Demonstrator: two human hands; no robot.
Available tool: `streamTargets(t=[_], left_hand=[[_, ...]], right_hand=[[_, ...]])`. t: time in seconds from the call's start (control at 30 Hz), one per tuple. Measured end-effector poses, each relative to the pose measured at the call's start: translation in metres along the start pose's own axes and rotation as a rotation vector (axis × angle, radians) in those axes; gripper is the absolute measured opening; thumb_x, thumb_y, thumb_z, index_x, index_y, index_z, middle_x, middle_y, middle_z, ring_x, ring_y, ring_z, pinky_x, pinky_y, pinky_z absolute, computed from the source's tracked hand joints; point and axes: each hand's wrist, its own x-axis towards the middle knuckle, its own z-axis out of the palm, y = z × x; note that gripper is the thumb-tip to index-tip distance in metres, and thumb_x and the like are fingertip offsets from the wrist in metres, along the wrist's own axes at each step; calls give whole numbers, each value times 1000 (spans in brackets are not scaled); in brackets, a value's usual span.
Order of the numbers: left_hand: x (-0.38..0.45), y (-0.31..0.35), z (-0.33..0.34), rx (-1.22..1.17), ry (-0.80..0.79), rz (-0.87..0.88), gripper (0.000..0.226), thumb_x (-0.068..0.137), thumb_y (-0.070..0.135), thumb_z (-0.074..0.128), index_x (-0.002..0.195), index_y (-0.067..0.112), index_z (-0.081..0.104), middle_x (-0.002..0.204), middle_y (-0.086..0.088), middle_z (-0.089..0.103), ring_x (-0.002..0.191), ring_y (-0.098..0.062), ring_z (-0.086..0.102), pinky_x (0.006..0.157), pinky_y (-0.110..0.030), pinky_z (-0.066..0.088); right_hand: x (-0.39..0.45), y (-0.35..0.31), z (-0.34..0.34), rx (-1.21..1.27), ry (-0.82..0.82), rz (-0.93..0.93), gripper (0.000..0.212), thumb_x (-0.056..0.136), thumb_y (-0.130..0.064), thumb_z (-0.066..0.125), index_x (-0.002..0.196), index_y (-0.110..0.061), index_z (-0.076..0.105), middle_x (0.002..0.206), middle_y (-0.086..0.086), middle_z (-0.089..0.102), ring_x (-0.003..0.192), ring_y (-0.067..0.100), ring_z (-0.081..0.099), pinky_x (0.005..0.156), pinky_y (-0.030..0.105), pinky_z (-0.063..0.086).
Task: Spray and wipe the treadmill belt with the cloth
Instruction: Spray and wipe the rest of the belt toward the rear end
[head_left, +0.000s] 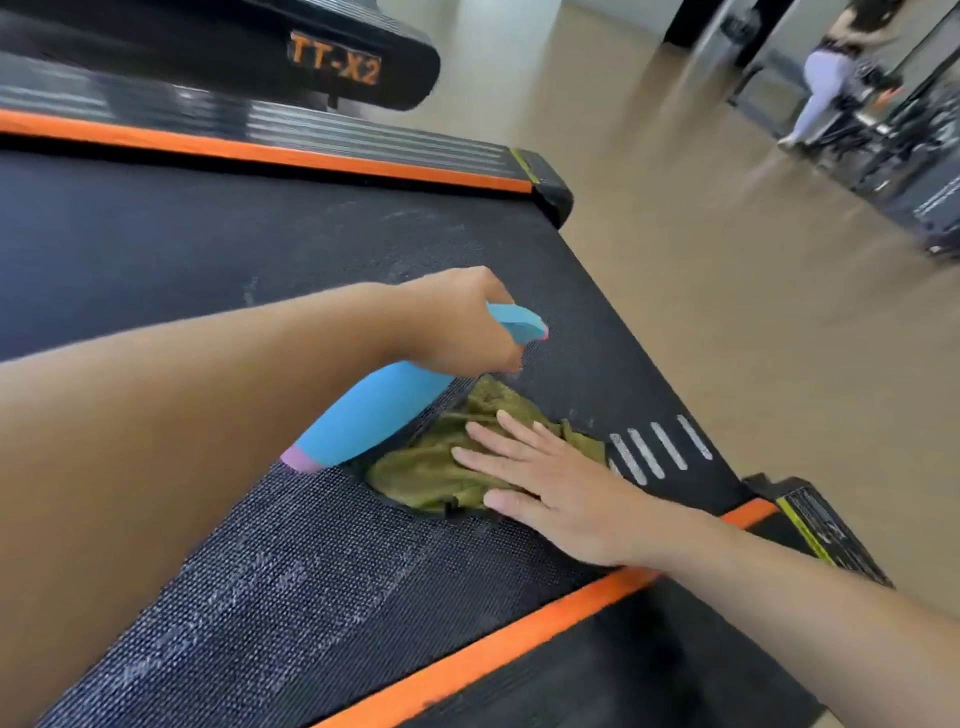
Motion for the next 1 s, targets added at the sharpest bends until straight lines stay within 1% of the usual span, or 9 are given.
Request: streamTargets(t=[0.1,0.17,0.23,0.37,0.5,0.6,0.73,0.83,1.0], left_hand=[[10,2,9,45,-24,-4,17,87,41,72,80,28,63,80,1,63,80,-26,62,71,-33,51],[14,3,12,46,-38,-9,25,86,42,73,71,30,57,74,2,62,73,-22,61,67,-33,49],[18,1,12,43,-48,-34,27,85,41,74,69,30,55,73,3,61,69,-20,60,62,-30,46],[34,7,10,19,-5,-64,14,81,41,73,81,29,66,88,-1,71,83,-24,68,76,-35,57],[57,25,12,-89,47,-38,13,86,33,69,89,20,70,81,-2,68,69,-24,61,62,-31,47],[69,27,20,-117,99,-73,15,89,37,68,82,23,65,80,-1,66,68,-23,59,59,-27,42],[82,20,20,-130,171,-142,18,84,39,71,86,21,72,84,-6,75,81,-29,71,72,-38,58],[91,15,19,-154,184,-170,21,82,39,72,82,17,74,83,-7,76,82,-30,72,69,-36,56],[107,12,21,-134,164,-224,28,81,39,70,80,11,75,80,-5,74,75,-25,65,60,-28,44]], right_hand=[[-1,90,-24,59,135,383,50,104,-42,33,152,-40,19,161,-14,4,146,8,-8,120,33,-3],[-8,141,-36,85,203,681,55,101,-53,27,153,-40,13,162,-10,0,150,22,-3,121,47,3],[-7,157,-36,119,223,794,59,99,-58,21,154,-40,8,163,-8,-4,150,26,-3,120,49,5],[6,100,-22,39,200,562,53,104,-48,20,154,-38,9,162,-11,-3,149,24,-9,119,42,0],[12,67,-12,7,154,284,47,102,-54,18,148,-54,11,158,-27,-3,148,14,3,121,38,2],[31,113,-36,44,150,353,47,102,-54,20,149,-52,13,159,-25,-1,149,21,9,120,39,5],[67,178,-57,73,323,641,52,102,-54,16,152,-43,15,162,-13,3,150,25,8,119,41,9],[99,190,-70,149,334,767,56,100,-55,13,154,-39,12,163,-8,1,150,26,3,120,44,7],[115,147,-56,-22,330,389,52,102,-44,20,154,-34,19,163,-8,8,150,24,2,120,46,5]])
